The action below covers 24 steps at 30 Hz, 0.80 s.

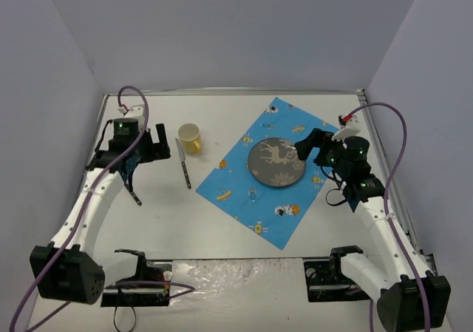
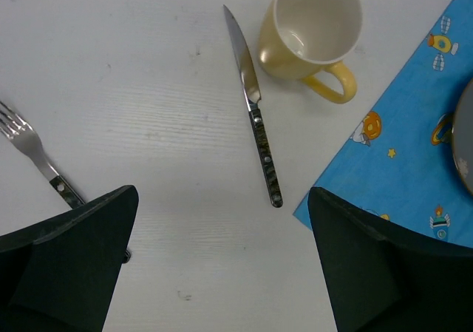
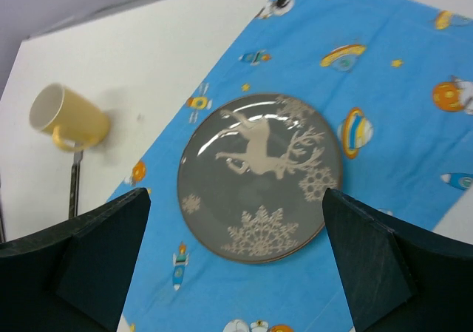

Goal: Set the dinner table for one person

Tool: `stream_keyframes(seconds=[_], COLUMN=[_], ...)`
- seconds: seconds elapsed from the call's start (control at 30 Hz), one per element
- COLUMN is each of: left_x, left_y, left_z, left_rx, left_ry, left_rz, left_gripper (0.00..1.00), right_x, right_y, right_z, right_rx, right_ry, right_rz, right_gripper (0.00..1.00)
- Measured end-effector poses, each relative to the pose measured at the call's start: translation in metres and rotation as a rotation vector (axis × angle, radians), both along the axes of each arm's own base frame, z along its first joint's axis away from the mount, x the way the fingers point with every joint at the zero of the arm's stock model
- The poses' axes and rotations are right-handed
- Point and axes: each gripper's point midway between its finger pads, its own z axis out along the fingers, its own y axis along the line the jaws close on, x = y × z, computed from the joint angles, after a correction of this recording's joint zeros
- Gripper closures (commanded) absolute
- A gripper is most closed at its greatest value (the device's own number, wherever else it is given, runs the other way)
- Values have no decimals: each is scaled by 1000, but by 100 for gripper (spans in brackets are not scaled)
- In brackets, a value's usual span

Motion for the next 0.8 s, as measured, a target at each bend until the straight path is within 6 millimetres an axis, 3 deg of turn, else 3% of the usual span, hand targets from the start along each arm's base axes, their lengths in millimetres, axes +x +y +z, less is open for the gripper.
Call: stream_keyframes(seconds=[0.1,0.2,0.4,0.67,0.8], left_x=[30,59,128,166,171], left_y=[-15,-25,-36,-56,-63], left_z=[10,14,5,-40,-54], left_rx=[-11,11,101,124,132], left_ry=[-4,10,48,148,175], left_rz=[-43,-95,-208,-400,-468], left_gripper=[3,5,16,38,50], right_x=[-7,-10,-15,-19,-21], right_y=[21,28,40,50,54], right_z=[-6,-12,-16,-17,-17], right_rx=[-22,-36,-57,-56,-53], right_ry=[18,33,37,39,40], right_rz=[81,116,181,228,248], right_gripper=[0,0,0,0,0])
